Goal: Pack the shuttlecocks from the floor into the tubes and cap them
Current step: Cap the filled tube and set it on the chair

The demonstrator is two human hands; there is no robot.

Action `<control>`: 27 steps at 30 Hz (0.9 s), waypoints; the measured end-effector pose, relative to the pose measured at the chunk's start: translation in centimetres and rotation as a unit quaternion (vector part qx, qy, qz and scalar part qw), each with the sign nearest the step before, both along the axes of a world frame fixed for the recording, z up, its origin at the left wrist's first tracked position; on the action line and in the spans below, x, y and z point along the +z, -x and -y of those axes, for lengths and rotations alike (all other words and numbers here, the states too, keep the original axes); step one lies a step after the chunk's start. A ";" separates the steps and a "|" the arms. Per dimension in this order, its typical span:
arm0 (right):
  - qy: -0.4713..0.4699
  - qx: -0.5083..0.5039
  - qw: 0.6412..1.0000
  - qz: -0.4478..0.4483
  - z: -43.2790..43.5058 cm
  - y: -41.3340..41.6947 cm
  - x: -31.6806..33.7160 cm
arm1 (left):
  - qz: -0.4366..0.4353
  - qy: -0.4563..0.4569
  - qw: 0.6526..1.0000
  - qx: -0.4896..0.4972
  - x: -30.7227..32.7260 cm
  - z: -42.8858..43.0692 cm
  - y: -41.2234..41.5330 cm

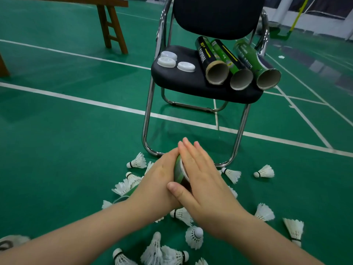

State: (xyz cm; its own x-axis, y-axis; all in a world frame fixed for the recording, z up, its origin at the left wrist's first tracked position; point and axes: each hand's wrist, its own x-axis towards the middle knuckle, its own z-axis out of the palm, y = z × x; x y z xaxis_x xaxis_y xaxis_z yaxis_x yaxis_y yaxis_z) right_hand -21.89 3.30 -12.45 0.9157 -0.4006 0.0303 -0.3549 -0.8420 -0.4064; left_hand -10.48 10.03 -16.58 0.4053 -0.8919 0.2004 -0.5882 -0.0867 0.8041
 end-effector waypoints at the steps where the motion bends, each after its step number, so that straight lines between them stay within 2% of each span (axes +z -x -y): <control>1: -0.019 -0.010 1.000 0.002 0.0 -0.2 0.4 | 0.002 0.001 1.000 0.002 0.2 0.1 -0.1; 5: -0.084 -0.055 0.995 0.026 0.7 -0.7 2.7 | 0.004 0.014 1.000 0.003 1.6 0.1 -0.5; 9: -0.085 -0.071 0.993 0.035 1.3 -0.5 4.2 | 0.051 0.012 0.999 -0.002 2.4 -0.4 -1.1; 12: -0.079 -0.082 0.991 0.077 0.6 -0.2 4.7 | 0.097 0.012 0.995 -0.028 3.2 -0.7 -1.6; 18: -0.087 -0.079 0.976 0.181 -0.7 -0.6 5.6 | 0.122 0.035 0.991 -0.033 6.2 -1.8 -2.9; 21: -0.095 -0.077 0.961 0.249 -0.8 -0.9 6.7 | 0.177 0.061 0.982 0.004 8.5 -2.0 -3.6; 23: -0.102 -0.070 0.946 0.298 -0.6 -1.2 7.4 | 0.250 0.094 0.964 0.016 10.3 -1.9 -4.1; 27: -0.129 -0.065 0.915 0.376 1.0 -2.0 8.9 | 0.326 0.087 0.940 0.038 13.7 -0.2 -5.3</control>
State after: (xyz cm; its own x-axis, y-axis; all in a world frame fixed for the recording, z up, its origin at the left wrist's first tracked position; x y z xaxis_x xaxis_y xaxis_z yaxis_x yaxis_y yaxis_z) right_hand -19.93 2.34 -3.57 0.6188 -0.5882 0.5207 0.0157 -0.6534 -0.7568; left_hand -5.19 10.19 -2.88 0.2068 -0.7963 0.5685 -0.9588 -0.0493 0.2798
